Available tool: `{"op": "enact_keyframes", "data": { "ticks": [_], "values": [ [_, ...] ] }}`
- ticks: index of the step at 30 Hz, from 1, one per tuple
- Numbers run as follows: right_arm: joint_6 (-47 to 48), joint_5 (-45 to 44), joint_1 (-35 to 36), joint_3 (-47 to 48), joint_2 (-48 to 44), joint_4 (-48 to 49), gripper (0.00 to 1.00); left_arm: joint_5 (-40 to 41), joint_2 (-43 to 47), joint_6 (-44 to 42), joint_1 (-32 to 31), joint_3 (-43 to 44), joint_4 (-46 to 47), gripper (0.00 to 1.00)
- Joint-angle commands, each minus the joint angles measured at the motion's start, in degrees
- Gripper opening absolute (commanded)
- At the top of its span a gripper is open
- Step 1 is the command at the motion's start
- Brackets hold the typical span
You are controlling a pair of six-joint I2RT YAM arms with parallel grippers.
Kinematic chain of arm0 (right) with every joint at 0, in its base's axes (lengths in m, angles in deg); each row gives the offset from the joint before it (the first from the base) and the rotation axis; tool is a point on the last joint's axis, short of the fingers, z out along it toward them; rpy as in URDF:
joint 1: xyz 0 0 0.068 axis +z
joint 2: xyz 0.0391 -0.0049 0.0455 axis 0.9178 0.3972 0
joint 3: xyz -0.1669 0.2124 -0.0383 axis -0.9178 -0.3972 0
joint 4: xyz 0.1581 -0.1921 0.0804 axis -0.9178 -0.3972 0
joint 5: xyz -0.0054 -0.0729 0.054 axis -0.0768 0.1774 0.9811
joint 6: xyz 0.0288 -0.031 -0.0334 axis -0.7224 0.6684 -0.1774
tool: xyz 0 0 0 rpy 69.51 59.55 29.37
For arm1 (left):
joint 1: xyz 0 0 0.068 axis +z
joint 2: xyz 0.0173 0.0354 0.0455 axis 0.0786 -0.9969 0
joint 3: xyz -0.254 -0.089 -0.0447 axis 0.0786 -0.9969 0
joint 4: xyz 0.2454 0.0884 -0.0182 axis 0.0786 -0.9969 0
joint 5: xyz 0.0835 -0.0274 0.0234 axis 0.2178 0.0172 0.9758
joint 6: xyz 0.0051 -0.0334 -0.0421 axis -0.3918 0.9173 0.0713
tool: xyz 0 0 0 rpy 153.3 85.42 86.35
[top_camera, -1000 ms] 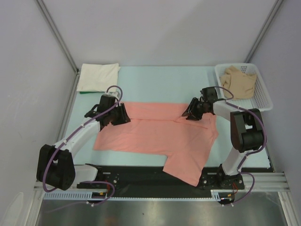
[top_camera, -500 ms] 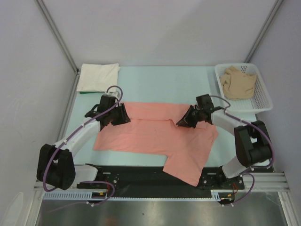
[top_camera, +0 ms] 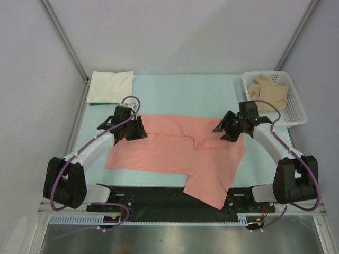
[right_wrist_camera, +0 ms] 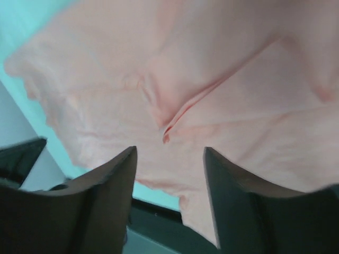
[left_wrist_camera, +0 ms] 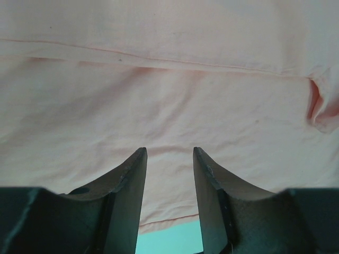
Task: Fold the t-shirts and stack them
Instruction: Fold the tshirt
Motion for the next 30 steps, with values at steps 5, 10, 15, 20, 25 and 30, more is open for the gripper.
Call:
{"op": "enact_keyframes", "data": {
  "ticks": [5,10,15,20,25,30],
  "values": [
    [14.5,-11.2,-9.5,7.3,4.8,-4.6,0.29,-1.2,-1.7,-1.2,-0.1,5.6,1.8,0.47],
    [18.7,-10.3,-9.4,7.9,10.9,-4.6,0.38,-3.1,-3.6,-1.2,-0.1,6.8,2.9,0.47],
    [18.3,-13.1,-7.9,11.5,15.6,-4.3,0.44,-8.7,-4.0,-0.5,-1.0,5.5,5.9,0.48],
    [20.7,-16.0,-5.9,17.2,20.0,-5.4,0.47,-9.5,-5.0,0.8,-5.2,5.5,6.6,0.49],
    [21.9,-17.0,-4.9,22.8,27.6,-10.4,0.50,-9.1,-5.0,1.9,-8.3,5.0,6.9,0.49],
    [24.0,-17.3,-3.5,21.2,27.5,-9.8,0.44,-8.3,-3.3,1.7,-8.3,4.2,5.9,0.49]
  ]
}}
